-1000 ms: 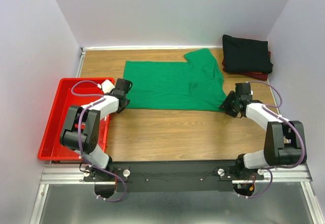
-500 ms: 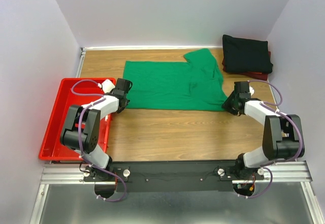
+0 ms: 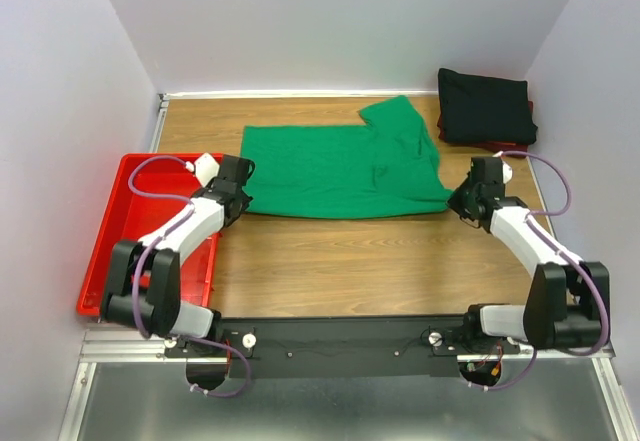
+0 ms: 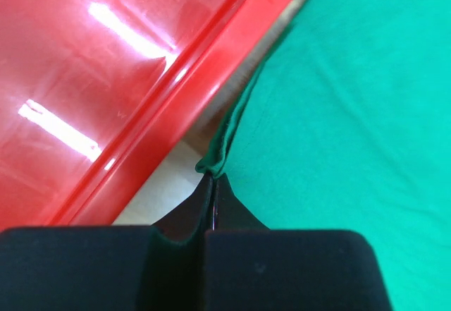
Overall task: Fold and stack the t-shirts
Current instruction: Fold the tshirt
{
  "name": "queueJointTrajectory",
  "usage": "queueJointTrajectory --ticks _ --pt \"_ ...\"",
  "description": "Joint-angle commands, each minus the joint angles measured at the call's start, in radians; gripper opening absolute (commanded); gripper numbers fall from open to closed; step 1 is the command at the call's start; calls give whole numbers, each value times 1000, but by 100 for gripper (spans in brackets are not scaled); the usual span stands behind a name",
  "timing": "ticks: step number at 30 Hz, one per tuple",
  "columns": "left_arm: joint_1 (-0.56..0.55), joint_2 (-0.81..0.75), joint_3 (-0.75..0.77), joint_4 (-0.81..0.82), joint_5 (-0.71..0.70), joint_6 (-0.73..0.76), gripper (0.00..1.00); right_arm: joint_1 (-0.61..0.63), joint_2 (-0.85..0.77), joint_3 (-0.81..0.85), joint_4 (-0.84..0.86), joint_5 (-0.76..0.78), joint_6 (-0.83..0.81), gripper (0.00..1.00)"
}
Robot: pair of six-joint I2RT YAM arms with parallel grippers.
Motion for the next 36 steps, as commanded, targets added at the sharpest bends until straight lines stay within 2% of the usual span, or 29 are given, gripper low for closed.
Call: queueJointTrajectory --ticks 1,10,19,21,24,25,27,29,31,36 --pt "-8 -113 -43 -67 2 5 0 -8 -91 1 -113 20 -3 1" --pt "-8 -386 -137 -131 74 -1 0 -12 -261 67 -395 24 78 1" --pt "-9 -521 -185 -202 142 -4 0 -14 -422 49 -598 52 133 4" --pt "-27 -556 -186 -217 156 -18 0 -14 -457 52 -623 47 142 11" --pt "-28 -589 -195 -231 203 -20 1 -15 -476 67 -664 55 143 30" --pt "-28 -593 -192 -242 221 -18 9 -15 -479 70 -676 59 143 47" --pt "-28 -592 -186 -254 243 -4 29 -14 -481 78 -681 56 139 64" --pt "-28 -590 -168 -278 252 5 36 -14 -467 89 -681 46 132 81" --pt "-28 -595 -143 -282 249 20 41 -14 -432 116 -655 24 98 83" --pt "-28 -575 -82 -274 191 50 42 -12 -340 133 -506 -94 26 86"
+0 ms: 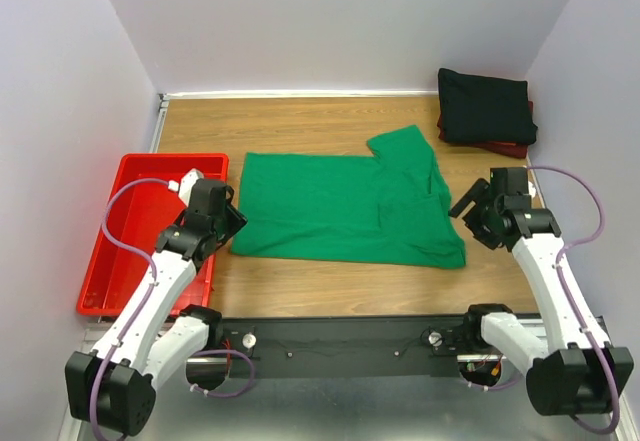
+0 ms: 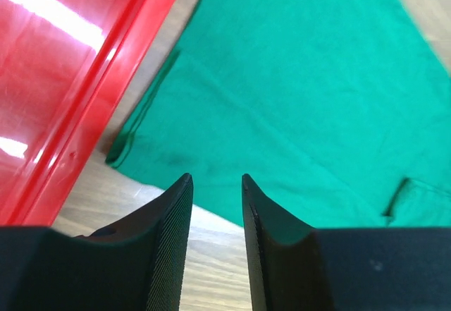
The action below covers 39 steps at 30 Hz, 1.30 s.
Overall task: Fold and stack the t-shirts
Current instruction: Fold the tshirt
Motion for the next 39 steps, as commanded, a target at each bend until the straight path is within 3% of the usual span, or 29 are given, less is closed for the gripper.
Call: queueJointTrajectory --ticks 1,5,14,19,23,32,39 --pt "-2 18 78 8 -38 45 42 -5 65 20 182 -134 -54 86" --pt "-2 187 147 109 -66 70 43 2 220 43 341 -191 -64 87" --pt "19 684 496 172 -132 111 41 50 600 296 525 -62 -212 80" --pt "47 947 792 104 -185 165 40 53 816 475 588 -24 -297 72" --pt "77 1096 943 50 -240 171 40 53 946 609 602 -45 -351 67" --pt "105 1346 1175 -22 -279 208 39 54 1150 782 608 -62 -416 65" --pt "105 1431 1239 -55 -264 200 38 56 1205 813 608 -44 -439 65"
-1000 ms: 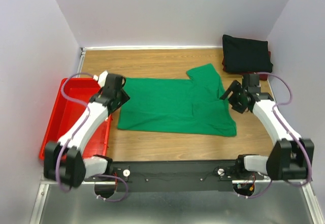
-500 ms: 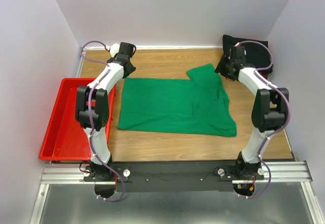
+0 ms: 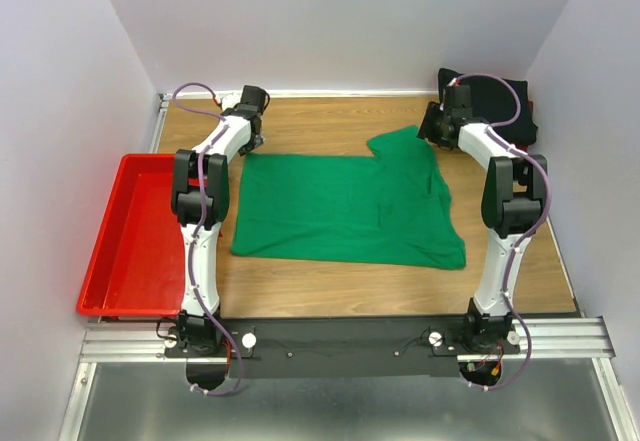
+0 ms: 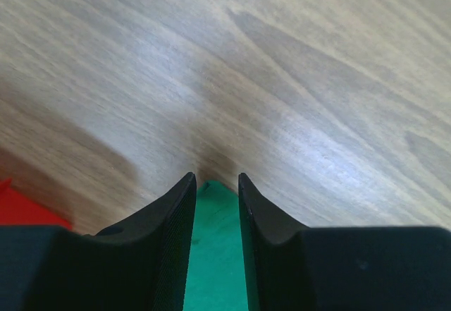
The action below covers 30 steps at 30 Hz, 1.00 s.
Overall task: Fold and stack the t-shirts
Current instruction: Fold the tshirt
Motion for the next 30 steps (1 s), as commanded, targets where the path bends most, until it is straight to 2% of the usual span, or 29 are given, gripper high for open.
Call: queueJointTrajectory --ticks 1,9,12,20,22,30 --pt "-3 14 22 -41 -32 0 38 5 35 33 8 28 -40 65" --pt "-3 28 6 -35 -23 -5 33 6 65 53 7 41 -62 66" --pt "-3 25 -5 -25 -17 -2 24 8 89 73 7 44 -74 66" --pt "-3 0 -48 4 -6 10 8 19 166 127 5 57 -88 66" --pt "-3 -3 -53 7 -3 12 0 25 175 139 5 65 -94 66" --pt "-3 -32 -77 45 26 35 0 57 224 179 -1 114 -105 65"
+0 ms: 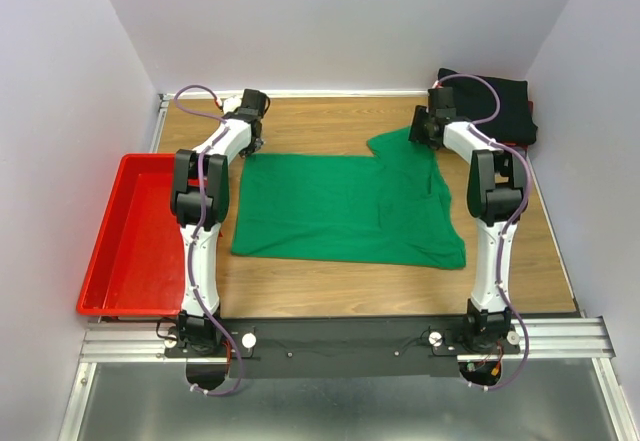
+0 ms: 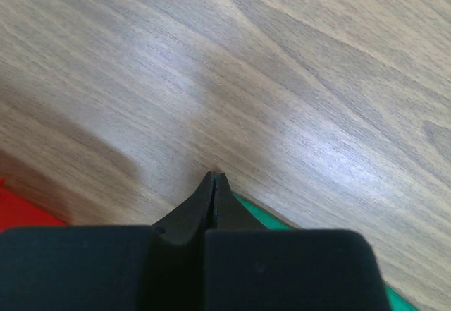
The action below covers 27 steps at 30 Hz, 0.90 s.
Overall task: Fold and stack the t-shirts
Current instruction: Fold the tshirt
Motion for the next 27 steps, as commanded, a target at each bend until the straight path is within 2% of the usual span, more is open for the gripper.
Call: queueJointTrajectory --ticks 1,2,7,14,17,27 --pt "-1 -35 -34 19 35 20 0 28 43 34 -6 57 -22 65" --pt "-1 -38 -37 27 41 22 0 29 46 36 -8 64 -22 65" --pt "-1 -69 -65 64 66 29 0 37 73 48 -17 93 -22 44" --pt "-1 -95 -80 105 97 40 0 37 75 68 -31 117 -18 6" --pt "-1 -98 -82 116 98 43 0 35 63 73 -31 137 -15 1" --pt "3 -103 -19 130 87 68 0 35 6 129 -31 208 -38 0"
